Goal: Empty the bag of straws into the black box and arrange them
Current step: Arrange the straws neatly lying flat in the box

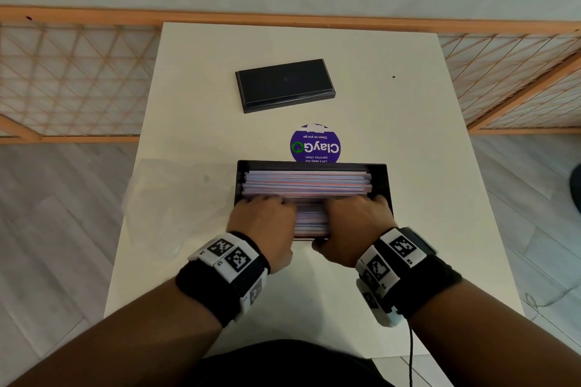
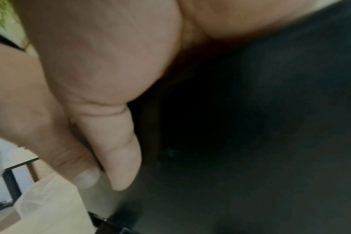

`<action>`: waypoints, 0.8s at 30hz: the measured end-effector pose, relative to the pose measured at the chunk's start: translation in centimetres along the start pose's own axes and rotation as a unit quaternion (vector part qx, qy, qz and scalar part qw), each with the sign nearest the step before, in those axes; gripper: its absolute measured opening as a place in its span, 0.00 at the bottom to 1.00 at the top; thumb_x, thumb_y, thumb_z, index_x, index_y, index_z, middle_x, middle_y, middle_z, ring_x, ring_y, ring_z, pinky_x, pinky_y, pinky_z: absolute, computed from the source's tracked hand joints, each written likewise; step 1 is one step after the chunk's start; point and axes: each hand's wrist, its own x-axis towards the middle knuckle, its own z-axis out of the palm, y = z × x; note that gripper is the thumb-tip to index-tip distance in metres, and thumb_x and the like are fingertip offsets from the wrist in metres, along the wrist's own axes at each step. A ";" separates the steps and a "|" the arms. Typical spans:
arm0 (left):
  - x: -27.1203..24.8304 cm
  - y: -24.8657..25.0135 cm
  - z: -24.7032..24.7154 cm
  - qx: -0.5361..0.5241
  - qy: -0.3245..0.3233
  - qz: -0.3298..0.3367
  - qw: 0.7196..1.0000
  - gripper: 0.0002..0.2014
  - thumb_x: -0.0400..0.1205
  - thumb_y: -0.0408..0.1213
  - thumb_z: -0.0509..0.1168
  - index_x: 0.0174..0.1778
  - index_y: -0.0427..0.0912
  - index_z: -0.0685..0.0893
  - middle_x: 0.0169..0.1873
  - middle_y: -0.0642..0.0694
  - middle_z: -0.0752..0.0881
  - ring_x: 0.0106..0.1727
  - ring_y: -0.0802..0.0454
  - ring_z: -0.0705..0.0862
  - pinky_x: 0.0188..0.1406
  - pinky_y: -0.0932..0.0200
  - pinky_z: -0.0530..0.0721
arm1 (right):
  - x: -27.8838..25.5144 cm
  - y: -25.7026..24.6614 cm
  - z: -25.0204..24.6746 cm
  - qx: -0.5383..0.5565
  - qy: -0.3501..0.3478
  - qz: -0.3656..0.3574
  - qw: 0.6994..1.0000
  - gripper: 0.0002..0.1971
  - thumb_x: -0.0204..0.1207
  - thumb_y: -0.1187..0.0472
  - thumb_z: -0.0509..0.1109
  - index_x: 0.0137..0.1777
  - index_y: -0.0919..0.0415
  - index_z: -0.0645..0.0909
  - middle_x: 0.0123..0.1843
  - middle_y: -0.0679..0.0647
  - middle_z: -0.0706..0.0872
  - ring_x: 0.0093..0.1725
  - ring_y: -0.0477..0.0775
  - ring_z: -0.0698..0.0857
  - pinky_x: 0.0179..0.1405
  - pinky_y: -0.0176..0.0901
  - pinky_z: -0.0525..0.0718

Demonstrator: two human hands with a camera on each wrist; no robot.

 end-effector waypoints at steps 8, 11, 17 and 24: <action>-0.1 0.0 0.1 0.010 -0.021 -0.017 1.000 0.21 0.77 0.47 0.70 0.66 0.49 0.82 0.65 0.45 0.74 0.65 0.42 0.81 0.66 0.46 0.78 | 0.2 0.4 0.8 0.003 -0.024 0.014 1.000 0.24 0.64 0.35 0.68 0.55 0.47 0.83 0.55 0.46 0.85 0.59 0.54 0.84 0.69 0.54 0.73; -0.2 -0.1 0.1 0.006 -0.017 -0.016 1.000 0.20 0.77 0.47 0.70 0.65 0.50 0.82 0.65 0.46 0.74 0.65 0.42 0.81 0.66 0.47 0.78 | 0.2 0.4 0.8 0.006 -0.023 0.013 1.000 0.25 0.65 0.35 0.68 0.59 0.47 0.82 0.57 0.46 0.84 0.60 0.54 0.83 0.70 0.54 0.74; -0.1 0.0 -0.5 -0.009 -0.033 -0.008 0.999 0.19 0.77 0.46 0.70 0.65 0.50 0.83 0.65 0.47 0.76 0.66 0.43 0.81 0.67 0.46 0.79 | 0.3 0.4 0.5 0.008 -0.028 0.015 0.999 0.27 0.62 0.34 0.68 0.58 0.47 0.84 0.61 0.49 0.80 0.64 0.57 0.80 0.67 0.54 0.75; 0.0 0.0 -0.4 -0.023 -0.038 0.004 0.999 0.24 0.77 0.46 0.71 0.69 0.47 0.75 0.64 0.47 0.83 0.65 0.43 0.84 0.68 0.48 0.80 | 0.4 0.2 0.6 0.017 -0.035 0.007 0.999 0.24 0.63 0.37 0.68 0.57 0.47 0.78 0.54 0.44 0.87 0.58 0.54 0.85 0.69 0.57 0.73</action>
